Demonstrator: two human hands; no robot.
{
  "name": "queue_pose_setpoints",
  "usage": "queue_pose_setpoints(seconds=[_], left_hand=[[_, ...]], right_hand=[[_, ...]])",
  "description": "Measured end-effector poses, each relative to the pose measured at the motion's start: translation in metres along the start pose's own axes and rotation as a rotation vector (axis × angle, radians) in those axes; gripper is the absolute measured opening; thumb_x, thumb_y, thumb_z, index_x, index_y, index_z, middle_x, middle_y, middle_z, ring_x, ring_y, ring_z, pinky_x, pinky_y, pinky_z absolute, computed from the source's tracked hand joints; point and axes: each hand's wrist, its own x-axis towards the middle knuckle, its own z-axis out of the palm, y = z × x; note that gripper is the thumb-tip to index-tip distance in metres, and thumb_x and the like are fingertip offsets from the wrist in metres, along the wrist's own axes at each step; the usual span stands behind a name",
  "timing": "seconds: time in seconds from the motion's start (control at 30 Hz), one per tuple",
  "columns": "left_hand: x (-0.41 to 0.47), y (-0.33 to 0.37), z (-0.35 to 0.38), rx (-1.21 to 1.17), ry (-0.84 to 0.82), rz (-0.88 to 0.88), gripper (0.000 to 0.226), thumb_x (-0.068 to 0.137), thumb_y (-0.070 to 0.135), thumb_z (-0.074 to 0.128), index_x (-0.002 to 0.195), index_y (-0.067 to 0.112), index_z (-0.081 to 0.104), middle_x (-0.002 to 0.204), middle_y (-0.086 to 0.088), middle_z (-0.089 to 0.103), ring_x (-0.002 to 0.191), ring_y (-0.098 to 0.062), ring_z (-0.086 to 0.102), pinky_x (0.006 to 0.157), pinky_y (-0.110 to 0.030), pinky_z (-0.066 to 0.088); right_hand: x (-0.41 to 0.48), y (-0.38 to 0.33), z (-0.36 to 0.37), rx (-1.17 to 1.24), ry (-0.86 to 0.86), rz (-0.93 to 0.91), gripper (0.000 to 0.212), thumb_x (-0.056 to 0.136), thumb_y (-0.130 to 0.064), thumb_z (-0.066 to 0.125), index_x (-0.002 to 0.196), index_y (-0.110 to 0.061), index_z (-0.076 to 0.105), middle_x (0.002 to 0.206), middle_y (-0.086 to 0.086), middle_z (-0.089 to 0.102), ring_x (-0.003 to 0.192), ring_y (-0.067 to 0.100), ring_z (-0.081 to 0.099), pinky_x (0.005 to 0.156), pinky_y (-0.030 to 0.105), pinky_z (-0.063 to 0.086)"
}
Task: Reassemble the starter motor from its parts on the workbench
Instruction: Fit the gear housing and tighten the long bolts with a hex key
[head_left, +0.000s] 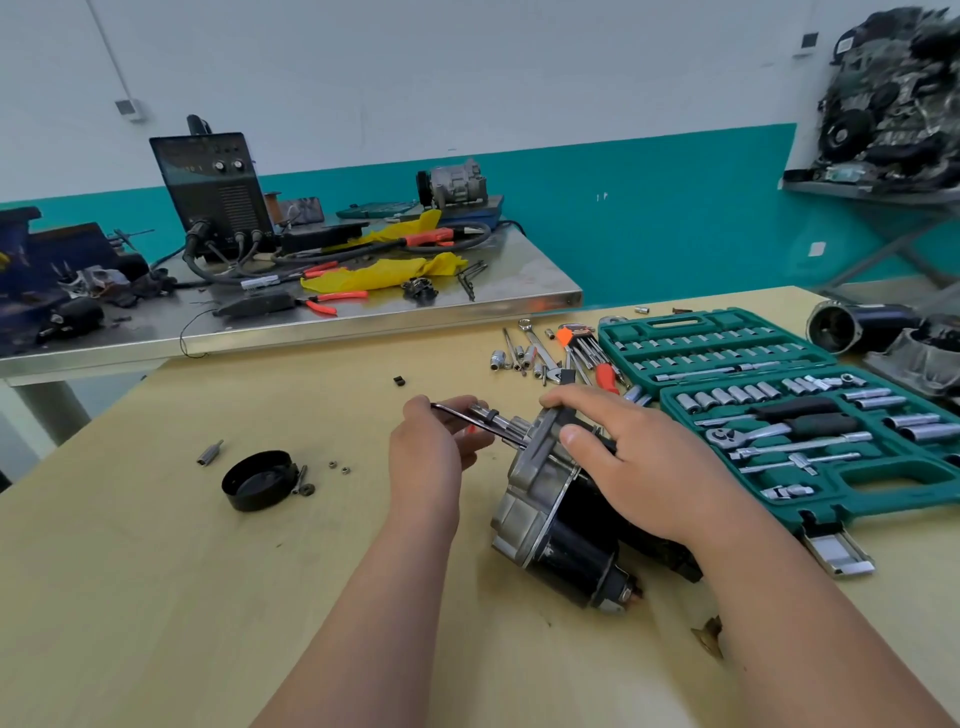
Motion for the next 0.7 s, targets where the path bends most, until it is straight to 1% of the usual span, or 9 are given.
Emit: queue_pose_setpoints(seconds=[0.03, 0.1, 0.17, 0.27, 0.4, 0.5, 0.6, 0.7], left_hand=[[0.0000, 0.0010, -0.0014, 0.018, -0.001, 0.008, 0.063, 0.100, 0.031, 0.022, 0.070, 0.018, 0.076, 0.074, -0.003, 0.076, 0.067, -0.019, 0.068, 0.067, -0.031, 0.049], [0.0007, 0.0029, -0.0054, 0.017, -0.035, 0.004, 0.058, 0.098, 0.028, 0.026, 0.071, 0.017, 0.075, 0.080, -0.003, 0.077, 0.067, -0.018, 0.069, 0.070, -0.032, 0.052], [0.0011, 0.0046, -0.0073, -0.056, -0.072, -0.032, 0.051, 0.099, 0.026, 0.030, 0.074, 0.014, 0.073, 0.087, -0.004, 0.077, 0.071, -0.019, 0.068, 0.073, -0.034, 0.053], [0.0008, 0.0064, -0.0071, -0.128, -0.101, -0.073, 0.041, 0.101, 0.025, 0.034, 0.083, 0.013, 0.068, 0.089, -0.003, 0.077, 0.077, -0.020, 0.068, 0.075, -0.035, 0.054], [0.0011, 0.0029, -0.0056, -0.059, -0.079, -0.059, 0.042, 0.102, 0.022, 0.032, 0.081, 0.014, 0.068, 0.086, -0.002, 0.077, 0.071, -0.017, 0.070, 0.078, -0.036, 0.053], [0.0013, 0.0026, -0.0049, -0.018, -0.050, -0.052, 0.042, 0.102, 0.021, 0.032, 0.082, 0.015, 0.069, 0.085, -0.002, 0.077, 0.071, -0.017, 0.071, 0.074, -0.033, 0.053], [0.0023, 0.0025, -0.0058, -0.076, -0.075, -0.070, 0.038, 0.102, 0.021, 0.030, 0.087, 0.013, 0.065, 0.088, -0.004, 0.077, 0.066, -0.015, 0.071, 0.071, -0.033, 0.052], [0.0033, 0.0004, -0.0053, -0.136, -0.093, -0.091, 0.040, 0.105, 0.024, 0.028, 0.089, 0.013, 0.063, 0.089, -0.005, 0.077, 0.074, -0.018, 0.071, 0.070, -0.034, 0.052]], right_hand=[[-0.0002, -0.0002, -0.0003, 0.002, 0.000, 0.002, 0.031, 0.098, -0.049, 0.036, 0.126, -0.062, 0.029, 0.136, -0.033, 0.042, 0.099, -0.006, 0.045, 0.072, 0.023, 0.041], [-0.0007, -0.0009, -0.0002, 0.003, -0.002, 0.004, 0.031, 0.098, -0.049, 0.035, 0.126, -0.062, 0.029, 0.135, -0.034, 0.042, 0.099, -0.006, 0.045, 0.074, 0.024, 0.042], [-0.0008, -0.0006, 0.0000, 0.004, -0.004, 0.002, 0.031, 0.099, -0.049, 0.036, 0.126, -0.062, 0.029, 0.134, -0.034, 0.041, 0.100, -0.006, 0.045, 0.074, 0.024, 0.042], [-0.0006, 0.0000, -0.0007, 0.013, -0.009, 0.005, 0.031, 0.099, -0.049, 0.036, 0.126, -0.062, 0.029, 0.135, -0.034, 0.041, 0.101, -0.007, 0.044, 0.075, 0.023, 0.041], [-0.0004, -0.0007, -0.0007, 0.013, -0.005, 0.008, 0.031, 0.099, -0.049, 0.036, 0.125, -0.063, 0.029, 0.135, -0.034, 0.041, 0.101, -0.006, 0.044, 0.075, 0.024, 0.041], [-0.0010, -0.0019, -0.0010, 0.019, -0.008, 0.010, 0.031, 0.099, -0.048, 0.036, 0.125, -0.062, 0.029, 0.134, -0.033, 0.043, 0.098, -0.005, 0.044, 0.072, 0.023, 0.041], [-0.0014, -0.0011, -0.0012, 0.013, -0.009, 0.011, 0.031, 0.099, -0.048, 0.036, 0.126, -0.062, 0.029, 0.135, -0.032, 0.043, 0.098, -0.005, 0.044, 0.071, 0.023, 0.040], [-0.0013, -0.0011, -0.0017, 0.017, -0.006, 0.011, 0.031, 0.099, -0.047, 0.037, 0.125, -0.062, 0.029, 0.135, -0.033, 0.043, 0.098, -0.005, 0.043, 0.071, 0.023, 0.039]])
